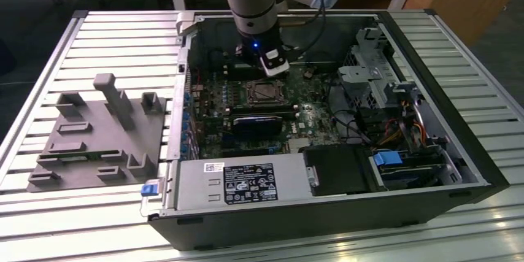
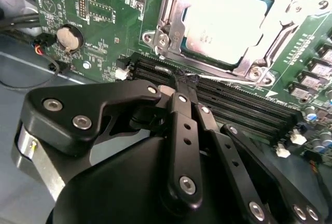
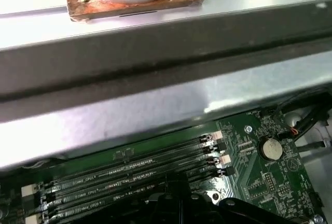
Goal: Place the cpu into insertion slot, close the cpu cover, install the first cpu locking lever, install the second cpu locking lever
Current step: 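Install the first cpu locking lever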
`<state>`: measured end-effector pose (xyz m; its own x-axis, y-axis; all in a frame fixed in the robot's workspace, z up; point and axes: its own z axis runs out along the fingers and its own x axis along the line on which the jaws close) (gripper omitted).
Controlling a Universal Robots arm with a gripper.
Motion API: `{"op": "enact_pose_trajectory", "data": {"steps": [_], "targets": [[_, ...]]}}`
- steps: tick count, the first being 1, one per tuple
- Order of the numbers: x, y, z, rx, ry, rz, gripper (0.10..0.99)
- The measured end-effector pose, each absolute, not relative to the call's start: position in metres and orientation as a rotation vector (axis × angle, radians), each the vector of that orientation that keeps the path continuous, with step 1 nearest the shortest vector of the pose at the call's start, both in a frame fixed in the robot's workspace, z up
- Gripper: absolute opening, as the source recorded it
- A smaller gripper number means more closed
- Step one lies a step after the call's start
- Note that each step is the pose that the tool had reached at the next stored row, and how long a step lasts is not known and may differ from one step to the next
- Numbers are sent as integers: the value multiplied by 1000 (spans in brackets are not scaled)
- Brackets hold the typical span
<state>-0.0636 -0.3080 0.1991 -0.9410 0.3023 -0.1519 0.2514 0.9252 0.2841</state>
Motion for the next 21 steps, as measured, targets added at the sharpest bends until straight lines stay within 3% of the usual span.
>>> {"op": "enact_pose_trajectory", "data": {"steps": [21], "targets": [[-64, -307, 193, 449, 2878, 347, 106]]}}
